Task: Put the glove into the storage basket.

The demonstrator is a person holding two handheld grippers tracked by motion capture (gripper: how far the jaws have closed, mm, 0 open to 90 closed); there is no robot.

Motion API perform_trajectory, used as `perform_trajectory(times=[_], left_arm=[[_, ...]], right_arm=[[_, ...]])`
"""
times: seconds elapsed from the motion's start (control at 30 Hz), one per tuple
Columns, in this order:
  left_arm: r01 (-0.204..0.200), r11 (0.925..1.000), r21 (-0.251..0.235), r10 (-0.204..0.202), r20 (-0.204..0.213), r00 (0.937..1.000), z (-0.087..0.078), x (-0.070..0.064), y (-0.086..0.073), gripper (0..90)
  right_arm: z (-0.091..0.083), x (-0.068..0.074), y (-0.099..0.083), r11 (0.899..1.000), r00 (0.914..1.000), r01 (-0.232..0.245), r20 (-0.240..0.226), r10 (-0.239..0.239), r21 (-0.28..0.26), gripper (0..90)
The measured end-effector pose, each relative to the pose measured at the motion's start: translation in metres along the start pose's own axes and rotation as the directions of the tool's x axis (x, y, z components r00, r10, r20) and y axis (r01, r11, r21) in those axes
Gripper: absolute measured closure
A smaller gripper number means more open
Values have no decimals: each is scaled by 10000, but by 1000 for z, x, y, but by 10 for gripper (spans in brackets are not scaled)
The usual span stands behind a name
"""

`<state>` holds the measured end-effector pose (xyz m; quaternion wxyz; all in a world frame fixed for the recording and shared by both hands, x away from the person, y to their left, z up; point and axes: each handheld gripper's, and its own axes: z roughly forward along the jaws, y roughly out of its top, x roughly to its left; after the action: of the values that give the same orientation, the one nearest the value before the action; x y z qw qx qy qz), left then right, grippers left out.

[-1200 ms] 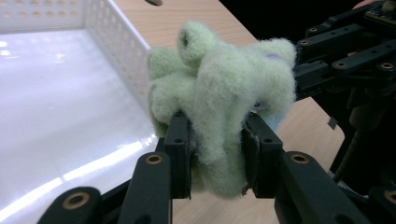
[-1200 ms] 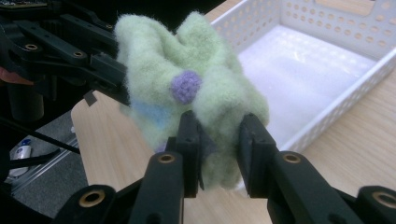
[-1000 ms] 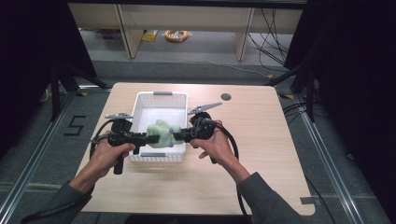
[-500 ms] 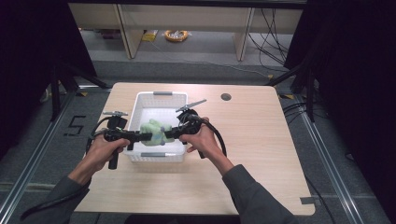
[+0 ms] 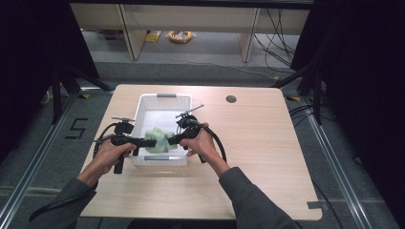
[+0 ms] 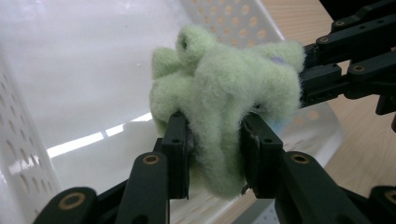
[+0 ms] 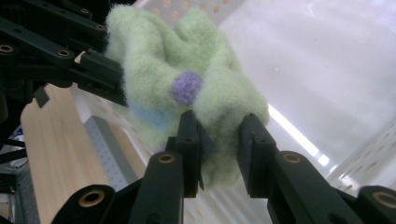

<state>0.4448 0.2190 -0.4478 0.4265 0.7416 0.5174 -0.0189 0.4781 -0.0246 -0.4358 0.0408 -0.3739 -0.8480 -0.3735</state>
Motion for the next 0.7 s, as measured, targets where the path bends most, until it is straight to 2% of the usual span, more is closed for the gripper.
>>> perform_trajectory(times=[0.1,0.23,0.27,0.43,0.47,0.5,0.7], left_arm=[[107,9998,179,-107,15,9999,5,4,0,651],[145,9990,419,-143,-42,9999,9,7,-3,648],[157,9991,399,-154,-86,9998,9,7,-4,647],[190,9986,489,-185,-113,9998,10,10,-4,639],[166,9986,505,-159,-134,9998,10,9,-4,635],[148,9985,530,-139,-160,9998,10,9,-4,630],[-208,9963,837,255,-565,9981,13,7,-3,589]], right_arm=[[6,0,-1,9994,9995,-280,120,278,223,726],[10,-1,-1,9989,9996,-207,203,199,409,724],[12,0,-2,9979,9991,-345,253,332,540,723],[16,-2,-2,9975,9994,-307,197,295,636,718],[16,-1,-3,9959,9986,-501,207,486,758,717],[17,-1,-3,9970,9993,-340,171,328,701,716],[19,-1,-3,9953,9993,-291,254,268,923,715]])
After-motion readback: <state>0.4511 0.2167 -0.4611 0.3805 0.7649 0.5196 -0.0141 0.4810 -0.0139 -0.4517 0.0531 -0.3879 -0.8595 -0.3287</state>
